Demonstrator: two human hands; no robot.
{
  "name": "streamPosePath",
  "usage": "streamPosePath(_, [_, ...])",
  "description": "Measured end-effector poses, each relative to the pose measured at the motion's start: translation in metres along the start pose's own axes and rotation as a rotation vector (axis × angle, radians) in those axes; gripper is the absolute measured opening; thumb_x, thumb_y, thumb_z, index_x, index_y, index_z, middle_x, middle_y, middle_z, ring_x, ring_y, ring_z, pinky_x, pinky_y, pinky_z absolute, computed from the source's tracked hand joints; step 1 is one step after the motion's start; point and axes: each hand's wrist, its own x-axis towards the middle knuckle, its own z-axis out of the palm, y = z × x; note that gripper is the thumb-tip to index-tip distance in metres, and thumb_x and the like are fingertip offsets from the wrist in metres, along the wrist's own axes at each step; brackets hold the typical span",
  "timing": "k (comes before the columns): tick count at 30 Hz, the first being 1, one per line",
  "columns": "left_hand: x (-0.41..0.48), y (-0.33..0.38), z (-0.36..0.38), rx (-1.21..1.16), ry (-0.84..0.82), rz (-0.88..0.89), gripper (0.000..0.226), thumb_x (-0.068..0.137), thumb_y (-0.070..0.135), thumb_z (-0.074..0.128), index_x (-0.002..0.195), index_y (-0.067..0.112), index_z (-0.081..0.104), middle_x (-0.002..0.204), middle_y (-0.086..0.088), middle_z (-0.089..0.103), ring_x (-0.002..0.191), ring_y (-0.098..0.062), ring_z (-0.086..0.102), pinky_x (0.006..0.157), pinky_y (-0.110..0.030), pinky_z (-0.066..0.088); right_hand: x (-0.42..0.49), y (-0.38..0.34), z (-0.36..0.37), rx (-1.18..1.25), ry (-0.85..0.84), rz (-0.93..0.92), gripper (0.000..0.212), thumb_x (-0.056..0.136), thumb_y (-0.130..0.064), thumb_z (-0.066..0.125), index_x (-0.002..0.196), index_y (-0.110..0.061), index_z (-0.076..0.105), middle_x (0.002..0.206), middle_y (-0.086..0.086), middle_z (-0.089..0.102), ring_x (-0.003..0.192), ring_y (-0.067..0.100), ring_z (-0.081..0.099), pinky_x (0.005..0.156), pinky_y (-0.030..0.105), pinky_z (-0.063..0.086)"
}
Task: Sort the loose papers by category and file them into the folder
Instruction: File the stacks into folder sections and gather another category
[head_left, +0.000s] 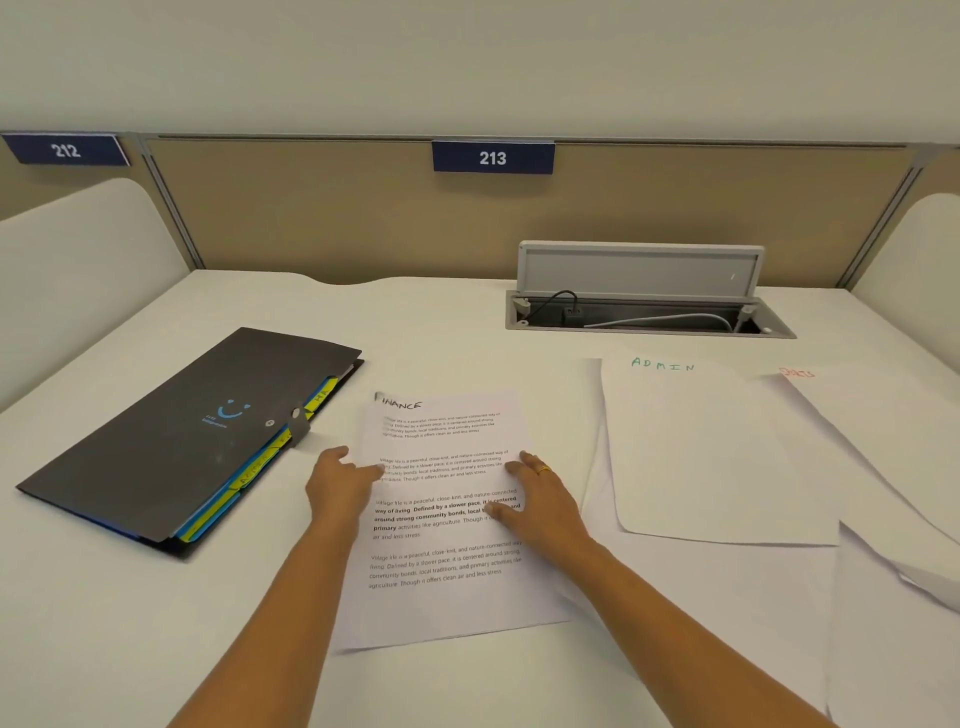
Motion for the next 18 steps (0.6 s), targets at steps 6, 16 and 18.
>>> streamPosePath(6, [-0.002, 0.005, -0.003, -0.020, -0.021, -0.021, 0.030, 0.084, 0.003, 0.062, 0.114, -0.001, 0.062, 0.098, -0.015, 0.065, 0.097, -0.037, 0.063, 0.091, -0.047, 0.050, 0.001, -0.001, -0.002, 0.041, 0.006, 0.000, 0.067, 0.087, -0.038, 0.061, 0.143, -0.017, 0.031, 0.156, -0.002, 0.017, 0.144, 0.012, 0.015, 0.113, 0.025, 0.018])
streamPosePath(16, [-0.009, 0.018, -0.017, -0.547, -0.185, -0.050, 0.048, 0.076, -0.006, 0.067, 0.121, -0.004, 0.053, 0.095, -0.015, 0.065, 0.079, -0.028, 0.064, 0.076, -0.047, 0.053, 0.021, 0.000, -0.026, 0.628, 0.194, 0.184, 0.068, 0.086, -0.030, 0.065, 0.142, -0.010, 0.032, 0.136, 0.010, 0.047, 0.122, 0.021, 0.048, 0.097, 0.028, 0.037])
streamPosePath(18, [-0.009, 0.021, -0.019, -0.573, -0.220, -0.031, 0.042, 0.077, -0.005, 0.066, 0.117, -0.002, 0.056, 0.088, -0.012, 0.068, 0.068, -0.025, 0.067, 0.064, -0.041, 0.059, 0.027, 0.001, -0.029, 0.752, 0.185, 0.219, 0.063, 0.084, -0.029, 0.069, 0.137, -0.011, 0.039, 0.118, 0.008, 0.055, 0.106, 0.021, 0.055, 0.088, 0.029, 0.041])
